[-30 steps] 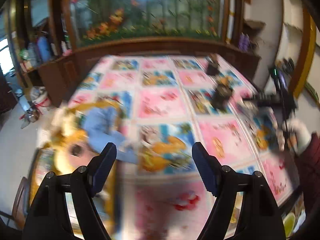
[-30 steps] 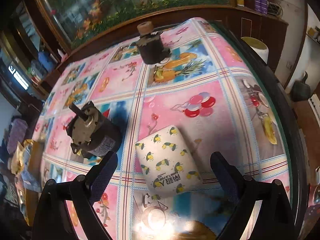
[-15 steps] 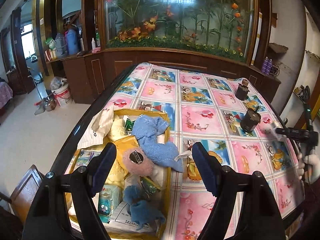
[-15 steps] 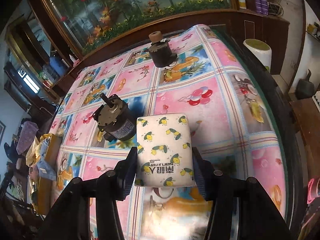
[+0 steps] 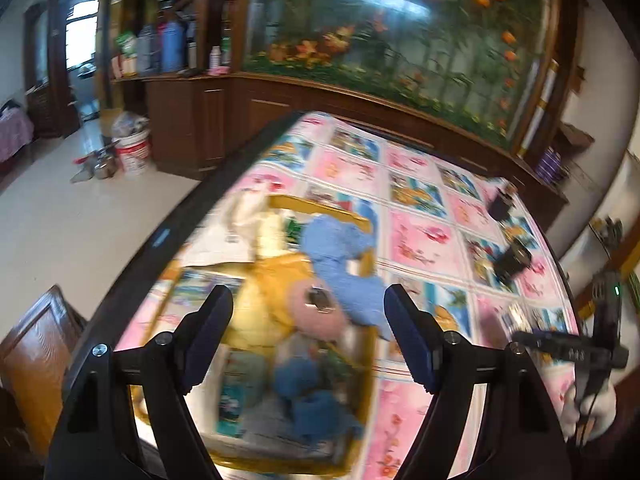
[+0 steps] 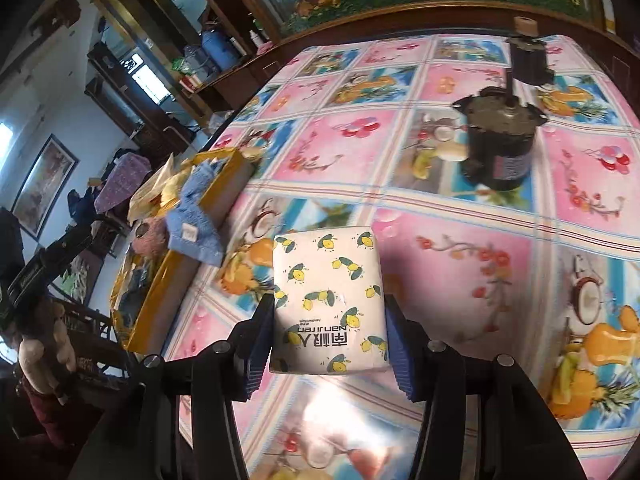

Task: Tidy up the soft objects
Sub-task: 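Carry the tissue pack into the foam box with the right tool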

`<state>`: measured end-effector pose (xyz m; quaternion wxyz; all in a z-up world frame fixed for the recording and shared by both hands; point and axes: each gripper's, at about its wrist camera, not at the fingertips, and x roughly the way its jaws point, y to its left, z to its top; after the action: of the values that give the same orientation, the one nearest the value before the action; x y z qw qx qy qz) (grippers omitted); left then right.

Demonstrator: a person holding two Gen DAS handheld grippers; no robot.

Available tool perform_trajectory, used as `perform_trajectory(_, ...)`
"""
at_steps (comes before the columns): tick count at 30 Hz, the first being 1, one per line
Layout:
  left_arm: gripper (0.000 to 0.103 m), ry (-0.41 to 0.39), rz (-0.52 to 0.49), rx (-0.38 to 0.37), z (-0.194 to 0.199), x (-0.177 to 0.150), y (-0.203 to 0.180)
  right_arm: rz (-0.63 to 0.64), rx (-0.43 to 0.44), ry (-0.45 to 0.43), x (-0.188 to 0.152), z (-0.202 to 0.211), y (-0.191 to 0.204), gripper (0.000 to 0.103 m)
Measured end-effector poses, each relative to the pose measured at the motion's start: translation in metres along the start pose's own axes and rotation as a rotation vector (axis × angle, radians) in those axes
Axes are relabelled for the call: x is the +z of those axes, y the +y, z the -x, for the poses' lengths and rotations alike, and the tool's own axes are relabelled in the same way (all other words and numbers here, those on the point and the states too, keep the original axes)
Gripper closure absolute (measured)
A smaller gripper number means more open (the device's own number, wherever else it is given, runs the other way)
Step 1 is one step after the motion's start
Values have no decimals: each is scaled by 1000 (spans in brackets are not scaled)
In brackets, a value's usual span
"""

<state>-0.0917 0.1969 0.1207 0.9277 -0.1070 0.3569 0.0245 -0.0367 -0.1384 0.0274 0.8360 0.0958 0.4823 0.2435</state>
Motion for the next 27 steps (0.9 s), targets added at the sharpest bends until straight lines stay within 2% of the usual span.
perform_trajectory(4, 25, 18, 82, 61, -6, -5, 39, 68, 80, 19, -1, -20, 55, 50)
perform_trajectory(8, 25, 33, 120, 81, -10, -14, 60, 167, 165, 28, 2, -39, 122, 50)
perform_trajectory(12, 25, 28, 131, 94, -10, -18, 73, 268, 184, 30, 0, -49, 169, 50)
perform_trajectory(15, 25, 27, 132, 85, -11, -21, 81, 286, 195, 39, -2, -53, 180, 50)
perform_trajectory(19, 25, 32, 103, 94, -17, -25, 80, 263, 178, 51, -2, -59, 173, 50)
perform_trajectory(23, 25, 27, 84, 136, -22, -29, 77, 255, 156, 52, 1, -60, 174, 49)
perform_trajectory(27, 25, -17, 68, 203, -17, -31, 82, 300, 150, 59, 4, -66, 193, 49)
